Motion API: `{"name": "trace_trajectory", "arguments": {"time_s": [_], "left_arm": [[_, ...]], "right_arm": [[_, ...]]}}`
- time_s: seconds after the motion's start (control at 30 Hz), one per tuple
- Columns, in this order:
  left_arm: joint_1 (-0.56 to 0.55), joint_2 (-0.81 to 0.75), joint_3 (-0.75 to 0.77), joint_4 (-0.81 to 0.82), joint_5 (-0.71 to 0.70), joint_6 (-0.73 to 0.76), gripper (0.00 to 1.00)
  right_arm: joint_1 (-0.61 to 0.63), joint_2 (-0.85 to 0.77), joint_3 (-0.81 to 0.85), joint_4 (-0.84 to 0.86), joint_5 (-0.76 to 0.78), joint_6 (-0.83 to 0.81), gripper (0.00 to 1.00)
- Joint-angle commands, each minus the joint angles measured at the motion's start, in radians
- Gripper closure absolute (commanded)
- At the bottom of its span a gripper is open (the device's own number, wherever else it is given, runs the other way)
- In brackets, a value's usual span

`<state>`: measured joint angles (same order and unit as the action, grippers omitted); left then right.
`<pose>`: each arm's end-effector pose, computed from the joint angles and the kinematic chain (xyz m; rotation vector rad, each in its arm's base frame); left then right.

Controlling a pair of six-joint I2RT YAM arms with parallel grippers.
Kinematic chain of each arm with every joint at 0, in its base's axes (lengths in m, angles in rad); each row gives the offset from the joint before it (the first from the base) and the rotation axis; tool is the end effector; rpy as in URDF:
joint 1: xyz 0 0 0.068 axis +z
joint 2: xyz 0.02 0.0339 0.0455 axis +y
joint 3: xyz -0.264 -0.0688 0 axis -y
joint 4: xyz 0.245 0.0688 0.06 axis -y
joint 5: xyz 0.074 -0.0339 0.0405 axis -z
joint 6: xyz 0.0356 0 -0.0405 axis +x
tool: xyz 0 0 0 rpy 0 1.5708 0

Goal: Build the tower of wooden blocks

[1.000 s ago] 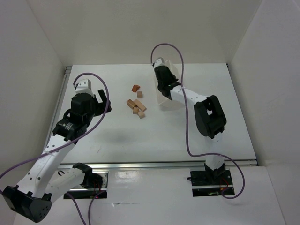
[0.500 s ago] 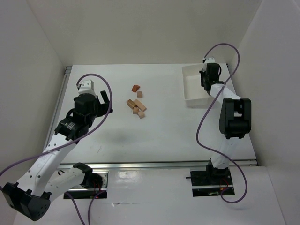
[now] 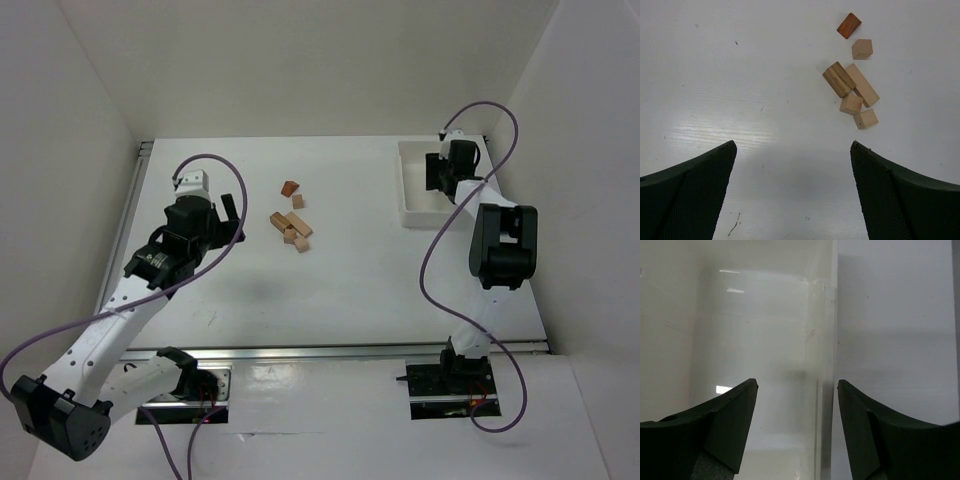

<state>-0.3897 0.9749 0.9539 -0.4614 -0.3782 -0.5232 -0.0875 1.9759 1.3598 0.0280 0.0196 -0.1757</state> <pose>0.2019 -0.0687 0.3372 -0.3660 1.9883 -0.1907 0.4481 -0.0400 0.2027 -0.0841 2.1622 -0.1730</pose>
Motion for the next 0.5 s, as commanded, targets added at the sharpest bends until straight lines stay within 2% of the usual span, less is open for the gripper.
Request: {"name": "trace_trajectory", "arguments": {"time_s": [0.0,0.03,0.13,0.17,0.3,0.33,0.47], "left_arm": [[-0.003,-0.002,0.048,0.013,0.022,0.02,0.0],[-0.003,-0.002,0.048,0.013,0.033,0.031,0.0],[-0.003,-0.002,0.048,0.024,0.042,0.04,0.0],[-0.003,-0.002,0.057,0.024,0.053,0.04,0.0],[-0.003,0.016,0.057,0.044,0.053,0.049,0.0],[-0.003,0.037,0.057,0.044,0.067,0.049,0.0],[-0.003,0.059,0.057,0.066,0.096,0.04,0.0]], "right_arm": [[0.008,-0.089,0.077,-0.005,-0.027,0.01,0.26],[0.008,-0.118,0.09,-0.023,-0.077,0.001,0.17],[0.018,-0.193,0.099,-0.051,-0.211,-0.021,0.09],[0.032,-0.212,0.082,-0.051,-0.262,-0.021,0.09],[0.175,-0.275,0.044,-0.019,-0.242,-0.079,0.09],[0.259,-0.287,0.044,-0.019,-0.242,-0.111,0.09],[0.455,-0.237,0.003,-0.019,-0.251,-0.111,0.1]]}}
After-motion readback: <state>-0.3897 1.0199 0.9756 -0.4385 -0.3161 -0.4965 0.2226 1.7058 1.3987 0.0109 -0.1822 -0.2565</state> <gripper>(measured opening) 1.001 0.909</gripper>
